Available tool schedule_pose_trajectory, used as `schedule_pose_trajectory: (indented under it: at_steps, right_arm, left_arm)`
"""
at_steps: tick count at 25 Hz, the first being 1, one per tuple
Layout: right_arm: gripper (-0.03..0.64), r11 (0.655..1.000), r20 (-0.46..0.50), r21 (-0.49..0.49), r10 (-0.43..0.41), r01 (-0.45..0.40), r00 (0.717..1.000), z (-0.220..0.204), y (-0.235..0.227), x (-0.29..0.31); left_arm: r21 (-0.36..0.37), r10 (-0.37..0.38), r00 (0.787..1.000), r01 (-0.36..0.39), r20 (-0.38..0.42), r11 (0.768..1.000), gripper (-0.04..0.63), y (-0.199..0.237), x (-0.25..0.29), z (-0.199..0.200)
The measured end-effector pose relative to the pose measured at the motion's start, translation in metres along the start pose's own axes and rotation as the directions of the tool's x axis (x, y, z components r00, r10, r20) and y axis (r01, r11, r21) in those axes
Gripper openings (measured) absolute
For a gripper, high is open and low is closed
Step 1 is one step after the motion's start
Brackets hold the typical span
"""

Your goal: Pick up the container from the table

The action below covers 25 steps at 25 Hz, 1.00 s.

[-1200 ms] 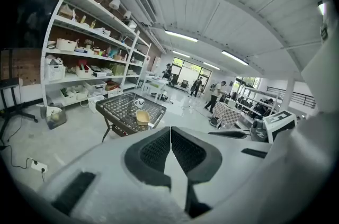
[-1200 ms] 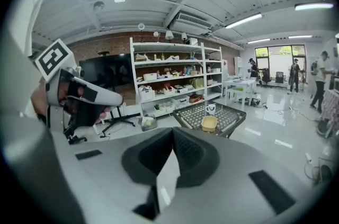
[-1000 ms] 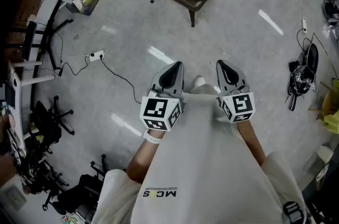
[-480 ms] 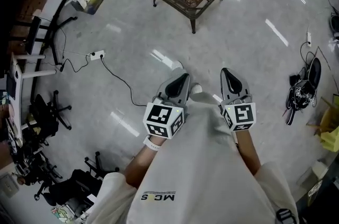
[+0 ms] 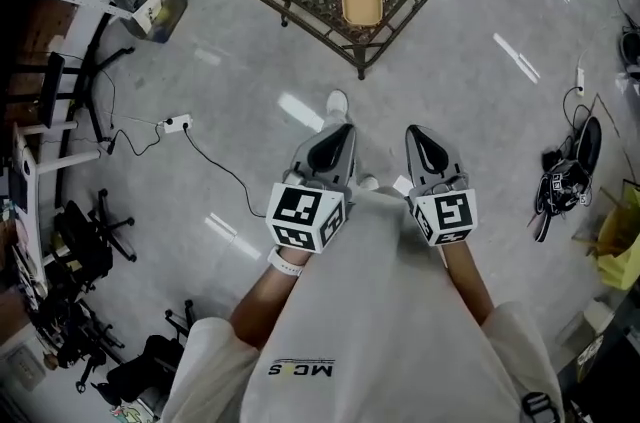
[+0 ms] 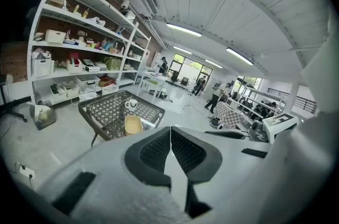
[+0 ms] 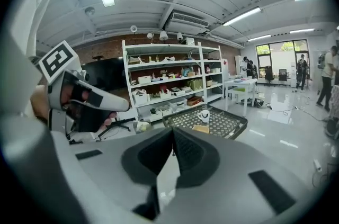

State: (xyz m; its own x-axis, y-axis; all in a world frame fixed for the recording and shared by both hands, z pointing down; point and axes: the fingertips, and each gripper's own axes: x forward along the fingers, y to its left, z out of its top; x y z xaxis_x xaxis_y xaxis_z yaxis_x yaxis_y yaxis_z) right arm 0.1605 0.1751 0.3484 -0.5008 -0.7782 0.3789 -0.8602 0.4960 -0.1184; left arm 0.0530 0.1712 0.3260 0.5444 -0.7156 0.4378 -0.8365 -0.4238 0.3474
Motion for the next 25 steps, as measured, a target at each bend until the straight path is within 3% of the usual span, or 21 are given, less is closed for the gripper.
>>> schedule_pose_trajectory:
  at_steps: [12,18,25]
  right_arm:
    - [0.018,0.995,-0.025,-0.031,-0.094,0.093,0.995,0.084,-0.044,0.168]
    - [0.018,0.990,-0.023,-0.030,-0.140,0.139,0.990,0.101,-0.069,0.211]
    - [0.018,0.994,-0.098,-0.054,-0.097,0.092,0.990,0.072,-0.078,0.244]
  left_arm:
    - [-0.023,-0.072,0.997,0.072,0.009,0.997,0.028,0.130,0.104,0.119]
    - [-0.028,-0.082,0.996,0.081,-0.024,0.996,0.028,0.157,0.137,0.135]
    - [-0.037,-0.093,0.991,0.089,-0.101,0.995,0.028,0.160,0.158,0.118]
